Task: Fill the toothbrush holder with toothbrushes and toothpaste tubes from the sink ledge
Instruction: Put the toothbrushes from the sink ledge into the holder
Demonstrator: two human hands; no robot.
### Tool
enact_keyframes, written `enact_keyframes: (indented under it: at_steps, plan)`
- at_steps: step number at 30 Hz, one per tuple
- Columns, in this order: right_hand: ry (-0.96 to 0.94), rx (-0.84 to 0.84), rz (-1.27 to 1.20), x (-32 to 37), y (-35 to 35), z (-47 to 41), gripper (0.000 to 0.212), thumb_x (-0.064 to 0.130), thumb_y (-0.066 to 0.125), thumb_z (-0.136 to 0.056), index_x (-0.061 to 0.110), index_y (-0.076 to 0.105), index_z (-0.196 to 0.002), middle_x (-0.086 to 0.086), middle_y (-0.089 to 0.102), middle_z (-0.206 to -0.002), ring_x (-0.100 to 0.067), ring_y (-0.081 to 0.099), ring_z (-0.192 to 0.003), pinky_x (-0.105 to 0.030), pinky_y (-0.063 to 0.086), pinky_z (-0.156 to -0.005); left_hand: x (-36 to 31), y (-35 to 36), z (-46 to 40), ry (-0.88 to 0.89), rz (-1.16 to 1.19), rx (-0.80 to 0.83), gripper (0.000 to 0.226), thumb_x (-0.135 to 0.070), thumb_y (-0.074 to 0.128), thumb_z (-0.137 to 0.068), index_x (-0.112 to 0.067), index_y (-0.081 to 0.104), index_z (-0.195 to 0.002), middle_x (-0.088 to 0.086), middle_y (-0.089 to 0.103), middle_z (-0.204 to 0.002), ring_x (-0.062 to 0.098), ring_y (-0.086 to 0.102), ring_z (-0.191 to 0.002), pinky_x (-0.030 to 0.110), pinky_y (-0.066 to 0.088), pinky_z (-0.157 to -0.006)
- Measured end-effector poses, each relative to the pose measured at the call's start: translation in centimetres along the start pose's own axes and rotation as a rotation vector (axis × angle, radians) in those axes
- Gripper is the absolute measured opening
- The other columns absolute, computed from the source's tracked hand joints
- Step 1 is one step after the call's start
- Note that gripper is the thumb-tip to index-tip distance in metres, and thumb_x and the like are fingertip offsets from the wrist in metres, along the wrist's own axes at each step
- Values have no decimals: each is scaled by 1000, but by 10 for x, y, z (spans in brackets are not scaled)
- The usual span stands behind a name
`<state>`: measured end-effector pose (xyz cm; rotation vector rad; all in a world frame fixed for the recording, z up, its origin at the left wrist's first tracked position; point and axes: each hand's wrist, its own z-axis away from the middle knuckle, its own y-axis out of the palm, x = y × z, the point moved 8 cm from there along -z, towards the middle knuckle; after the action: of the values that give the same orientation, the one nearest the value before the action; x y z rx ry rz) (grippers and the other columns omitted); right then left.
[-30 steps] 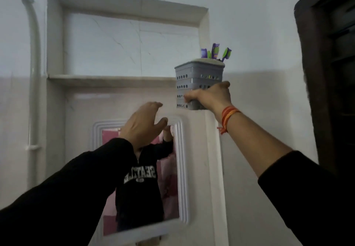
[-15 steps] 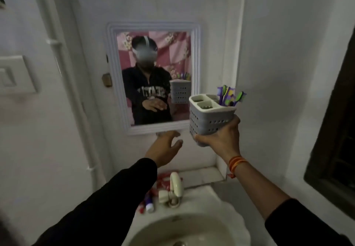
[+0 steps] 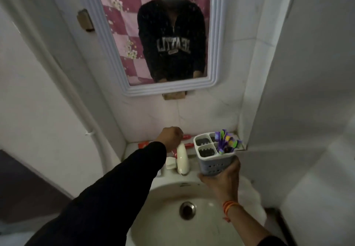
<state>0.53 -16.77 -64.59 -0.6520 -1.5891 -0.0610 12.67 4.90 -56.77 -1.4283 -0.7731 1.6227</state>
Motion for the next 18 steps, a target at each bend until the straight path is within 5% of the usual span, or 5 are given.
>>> enact_keyframes:
  at_steps: [5, 10, 18]
  plan:
    - [51, 28, -49, -45, 13, 3, 127, 21, 99, -31, 17, 34, -140, -6, 53, -131, -29, 58, -118, -42, 55, -96, 20, 23, -40, -113, -72, 116, 33, -13, 64, -88, -19, 75, -119, 4, 70, -126, 23, 65, -114, 19, 44, -86]
    - [69, 98, -78, -77, 25, 1, 132, 24, 104, -38, 11, 30, -146, -9, 49, -142, -28, 55, -128, -46, 52, -104, 26, 44, -65, -82, -197, 282, 34, -10, 63, -87, -18, 76, -118, 1, 70, -127, 21, 65, -117, 27, 49, -102]
    - [34, 188, -125, -79, 36, -14, 115, 11, 102, -48, -2, 38, -143, -2, 50, -133, -3, 52, -117, 2, 38, -95, 29, 80, -102, 24, -437, 367, 46, -20, 75, -83, -19, 66, -129, 12, 66, -128, 30, 64, -118, 34, 51, -100]
